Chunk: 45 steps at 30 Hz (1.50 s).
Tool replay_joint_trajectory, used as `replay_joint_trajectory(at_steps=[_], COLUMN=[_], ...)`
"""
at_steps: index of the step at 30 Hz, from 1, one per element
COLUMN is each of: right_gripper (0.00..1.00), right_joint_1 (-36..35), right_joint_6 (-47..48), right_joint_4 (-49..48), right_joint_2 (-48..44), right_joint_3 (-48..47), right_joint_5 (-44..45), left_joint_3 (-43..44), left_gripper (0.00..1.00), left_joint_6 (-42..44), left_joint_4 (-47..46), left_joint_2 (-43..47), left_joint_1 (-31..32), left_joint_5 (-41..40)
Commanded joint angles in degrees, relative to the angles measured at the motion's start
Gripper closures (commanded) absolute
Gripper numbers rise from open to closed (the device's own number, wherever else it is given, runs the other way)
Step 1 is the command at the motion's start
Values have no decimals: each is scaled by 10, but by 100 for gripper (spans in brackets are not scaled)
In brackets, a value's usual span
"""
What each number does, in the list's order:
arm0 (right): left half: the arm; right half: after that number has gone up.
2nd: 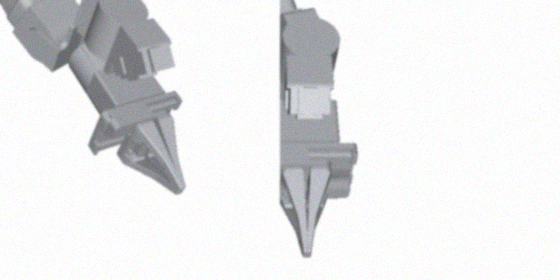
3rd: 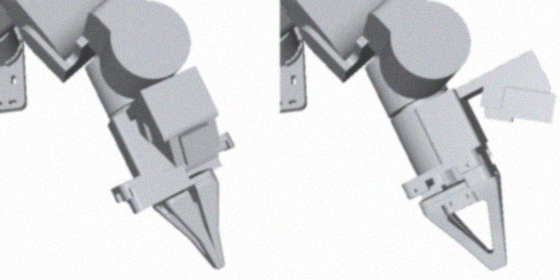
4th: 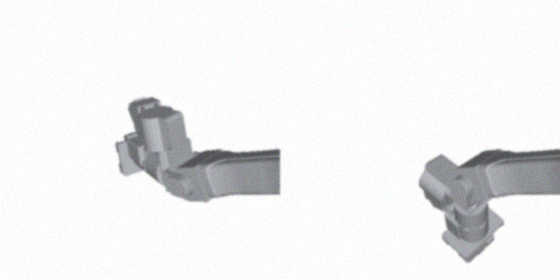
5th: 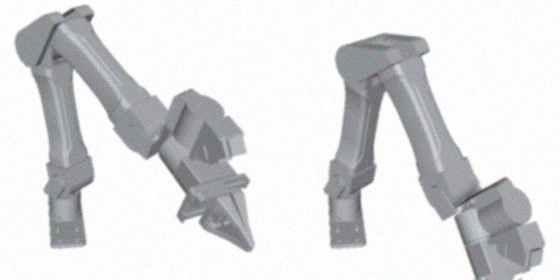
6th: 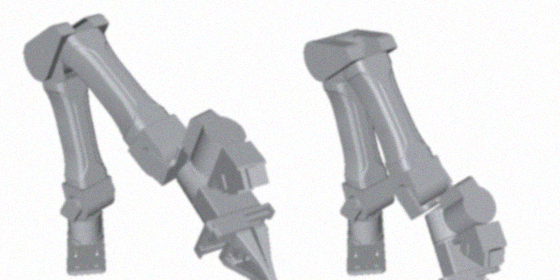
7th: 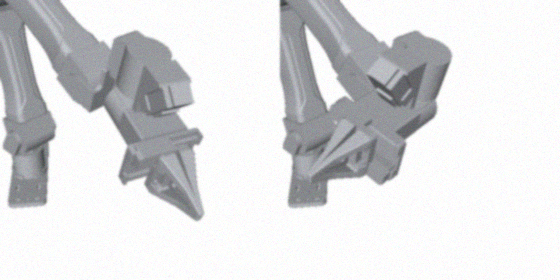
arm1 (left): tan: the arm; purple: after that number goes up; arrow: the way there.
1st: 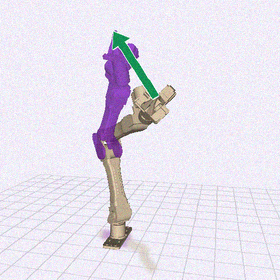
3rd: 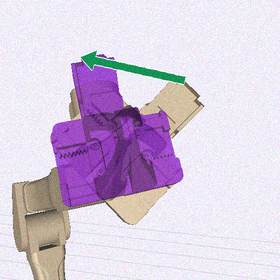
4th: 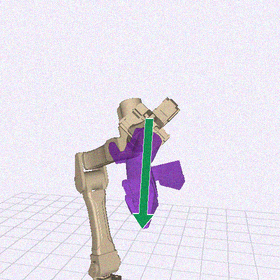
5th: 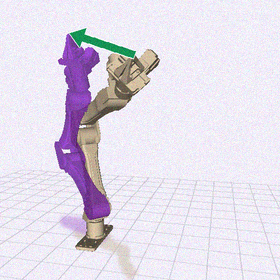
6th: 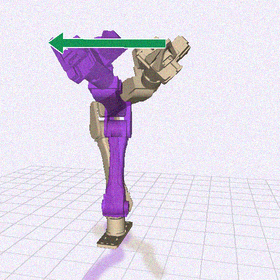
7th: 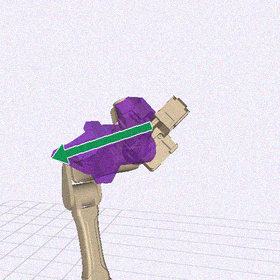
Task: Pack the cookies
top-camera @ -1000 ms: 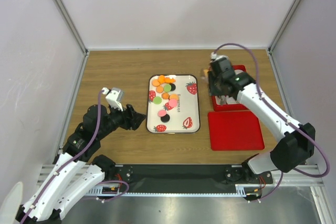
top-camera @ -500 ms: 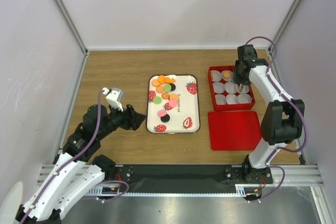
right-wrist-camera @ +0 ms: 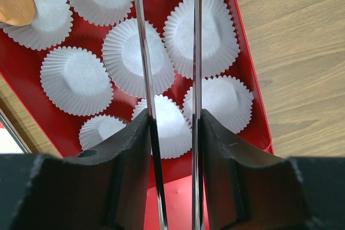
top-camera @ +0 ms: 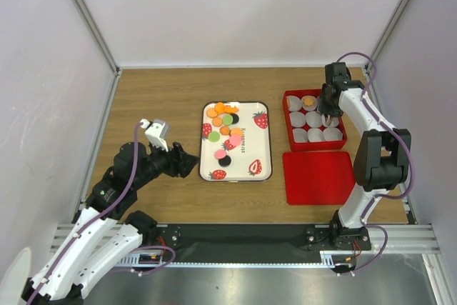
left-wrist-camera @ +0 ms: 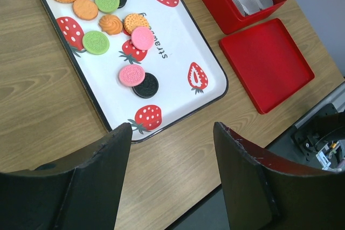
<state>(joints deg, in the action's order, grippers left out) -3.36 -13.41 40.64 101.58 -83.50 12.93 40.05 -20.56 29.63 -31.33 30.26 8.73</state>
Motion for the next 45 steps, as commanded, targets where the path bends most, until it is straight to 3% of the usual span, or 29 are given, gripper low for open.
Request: replay_joint_trajectory(at_steps=[1,18,25,30,35,41,45], right_gripper=[58,45,48,48,48,49,48], right_joint_1=[5,10,-8,-98,-260,-430,-492], right_joint_6=[1,4,4,3,-19,-61,-74], right_joint_4=[-31,-20,-2,0,5,8,-3], right_joint_2=[-18,-87,-142,-197,-240,-248,-235], right_joint_3=[5,24,26,61,100,142,153], right_joint_5=[9,6,-10,-12,14,44,40], left_joint_3=[-3,-2,-2,-2,2,10,14], left_gripper=[32,32,32,32,32,32,32], left_joint_6=[-2,-2,-1,-2,-2,-4,-8], left_joint_4=[-22,-22,-22,-20,-17,-6,0], left_joint_2=[-3,-11,-11,-11,-8,5,21], left_joint_1=[3,3,4,4,4,4,4], left_joint_5=[7,4,3,1,-1,-14,-31])
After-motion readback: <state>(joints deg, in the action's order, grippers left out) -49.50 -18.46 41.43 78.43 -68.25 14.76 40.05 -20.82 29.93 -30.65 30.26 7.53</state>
